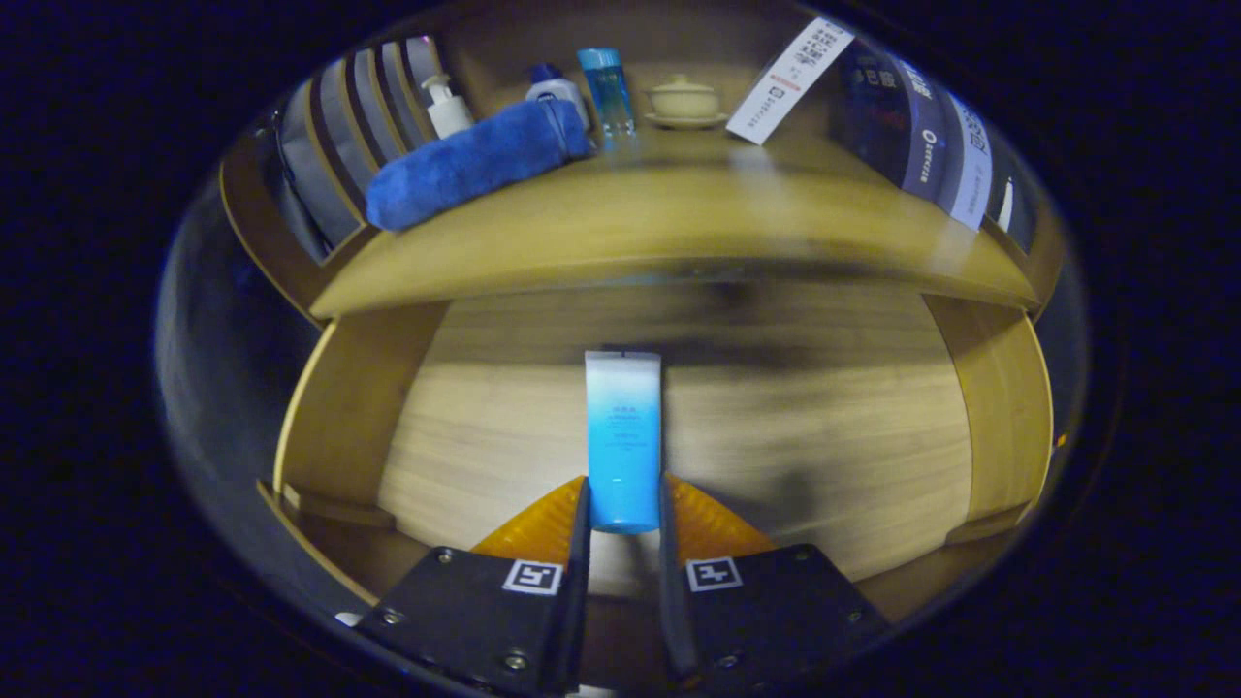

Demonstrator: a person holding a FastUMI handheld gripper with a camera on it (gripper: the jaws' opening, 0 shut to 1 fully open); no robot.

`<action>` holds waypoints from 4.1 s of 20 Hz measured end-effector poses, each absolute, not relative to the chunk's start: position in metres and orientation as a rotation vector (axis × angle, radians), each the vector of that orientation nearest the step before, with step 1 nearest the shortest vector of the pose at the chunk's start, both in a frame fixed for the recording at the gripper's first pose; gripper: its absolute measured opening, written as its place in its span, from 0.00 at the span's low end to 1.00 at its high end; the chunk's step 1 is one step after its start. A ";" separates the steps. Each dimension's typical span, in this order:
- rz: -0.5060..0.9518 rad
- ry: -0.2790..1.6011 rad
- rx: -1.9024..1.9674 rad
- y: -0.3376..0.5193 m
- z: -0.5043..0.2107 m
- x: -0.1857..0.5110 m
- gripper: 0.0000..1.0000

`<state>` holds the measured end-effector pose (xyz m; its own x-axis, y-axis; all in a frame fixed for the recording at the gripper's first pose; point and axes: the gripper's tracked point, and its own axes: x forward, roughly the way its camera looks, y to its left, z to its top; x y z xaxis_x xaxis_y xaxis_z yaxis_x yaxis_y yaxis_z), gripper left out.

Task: Pull open the drawer, take out the items inside it, and place them on the countertop above the cabinet.

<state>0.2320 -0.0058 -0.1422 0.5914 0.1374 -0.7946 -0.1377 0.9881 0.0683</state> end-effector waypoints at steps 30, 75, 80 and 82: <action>0.040 0.314 0.008 -0.017 0.009 0.315 0.32; 0.059 0.098 -0.024 -0.054 -0.019 0.101 1.00; 0.049 0.107 -0.052 -0.070 -0.077 0.071 1.00; 0.048 0.123 -0.011 -0.075 -0.092 0.068 1.00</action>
<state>0.0681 -0.0749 -0.0920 0.9913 0.0469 -0.1233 -0.0483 0.9988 -0.0085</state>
